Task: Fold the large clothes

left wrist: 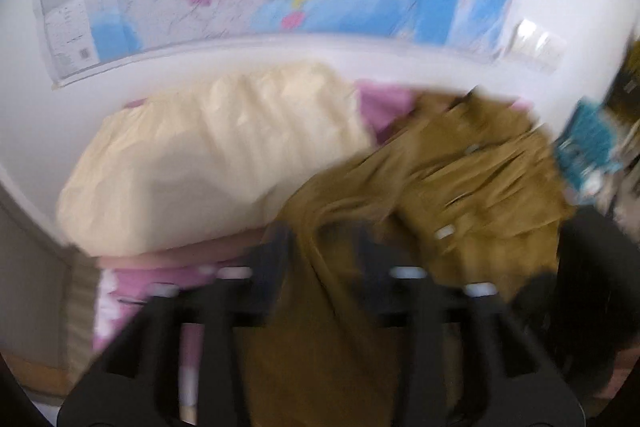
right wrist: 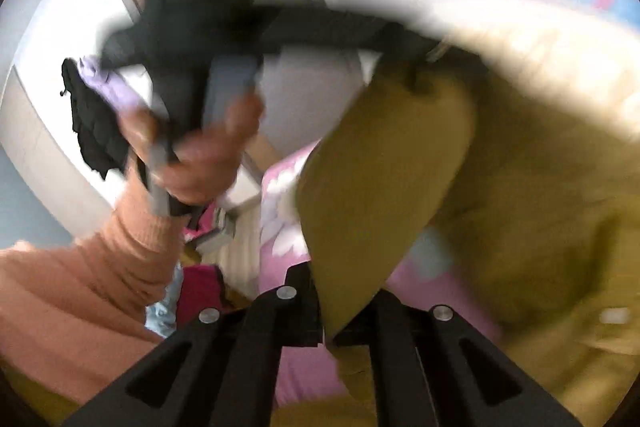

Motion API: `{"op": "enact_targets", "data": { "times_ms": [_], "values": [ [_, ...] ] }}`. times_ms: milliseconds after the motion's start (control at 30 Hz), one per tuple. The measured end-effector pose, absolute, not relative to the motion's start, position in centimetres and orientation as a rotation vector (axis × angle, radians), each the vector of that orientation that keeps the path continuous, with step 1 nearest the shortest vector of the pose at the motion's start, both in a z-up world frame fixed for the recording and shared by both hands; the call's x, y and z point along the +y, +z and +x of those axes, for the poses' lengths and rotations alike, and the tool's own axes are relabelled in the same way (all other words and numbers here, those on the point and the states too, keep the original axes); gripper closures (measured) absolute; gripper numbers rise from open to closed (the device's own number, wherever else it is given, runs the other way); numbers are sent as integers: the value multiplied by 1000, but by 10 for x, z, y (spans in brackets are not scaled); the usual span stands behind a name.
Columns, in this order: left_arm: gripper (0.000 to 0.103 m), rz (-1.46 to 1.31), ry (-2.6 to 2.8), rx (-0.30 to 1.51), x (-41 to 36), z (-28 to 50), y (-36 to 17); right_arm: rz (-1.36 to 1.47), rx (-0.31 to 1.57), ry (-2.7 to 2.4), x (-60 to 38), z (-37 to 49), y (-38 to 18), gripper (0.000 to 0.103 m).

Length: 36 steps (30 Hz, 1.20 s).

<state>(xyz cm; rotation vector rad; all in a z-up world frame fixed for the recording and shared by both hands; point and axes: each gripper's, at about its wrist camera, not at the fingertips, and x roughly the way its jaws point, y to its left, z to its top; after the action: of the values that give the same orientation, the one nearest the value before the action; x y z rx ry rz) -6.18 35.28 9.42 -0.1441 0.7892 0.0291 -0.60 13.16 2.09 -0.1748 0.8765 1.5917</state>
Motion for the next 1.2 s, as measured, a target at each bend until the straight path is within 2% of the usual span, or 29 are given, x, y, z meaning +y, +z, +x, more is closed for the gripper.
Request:
{"op": "enact_targets", "data": {
  "times_ms": [33,100,167,267,400,500,667,700,733,767,800,833,967,1000,1033,1100,1167,1200],
  "values": [
    [45,-152,4,749,350,-66,104,-146,848,1572,111,5,39,101],
    [27,-166,-48,671,345,-75,123,-129,777,1488,65,26,76,101],
    [20,-171,-90,583,337,-85,141,-142,725,1393,23,41,103,101],
    [16,-161,-128,543,321,-84,144,-162,688,1213,-37,67,133,101],
    [16,-120,-161,629,292,-59,111,-195,655,1012,-111,95,153,101],
    [17,-104,-211,750,265,-31,67,-192,725,909,-159,108,133,101],
    [25,-41,-219,951,218,16,-12,-129,1014,783,-181,137,24,97],
    [26,-26,-214,972,213,20,-21,-122,1066,766,-185,140,6,91],
    [26,-5,-205,1000,205,26,-32,-118,1106,744,-187,144,-12,75],
    [27,12,-201,1024,200,30,-41,-105,1133,698,-192,148,-29,63],
    [27,24,-199,1040,197,33,-46,-102,1143,650,-197,150,-38,31],
    [27,51,-185,1055,194,34,-51,-83,1130,634,-204,150,-42,24],
    [27,39,-190,1018,200,32,-42,41,1046,724,-231,134,-26,24],
    [26,29,-193,997,203,31,-36,53,1023,756,-235,128,-21,21],
    [26,19,-189,965,207,31,-27,61,998,784,-237,121,-18,14],
    [24,0,-184,919,210,34,-14,62,970,806,-238,111,-21,10],
    [24,-9,-185,889,208,41,-5,15,975,799,-228,98,-33,11],
    [24,-1,-192,887,203,48,-5,-18,978,776,-223,96,-33,21]
  ]
}}
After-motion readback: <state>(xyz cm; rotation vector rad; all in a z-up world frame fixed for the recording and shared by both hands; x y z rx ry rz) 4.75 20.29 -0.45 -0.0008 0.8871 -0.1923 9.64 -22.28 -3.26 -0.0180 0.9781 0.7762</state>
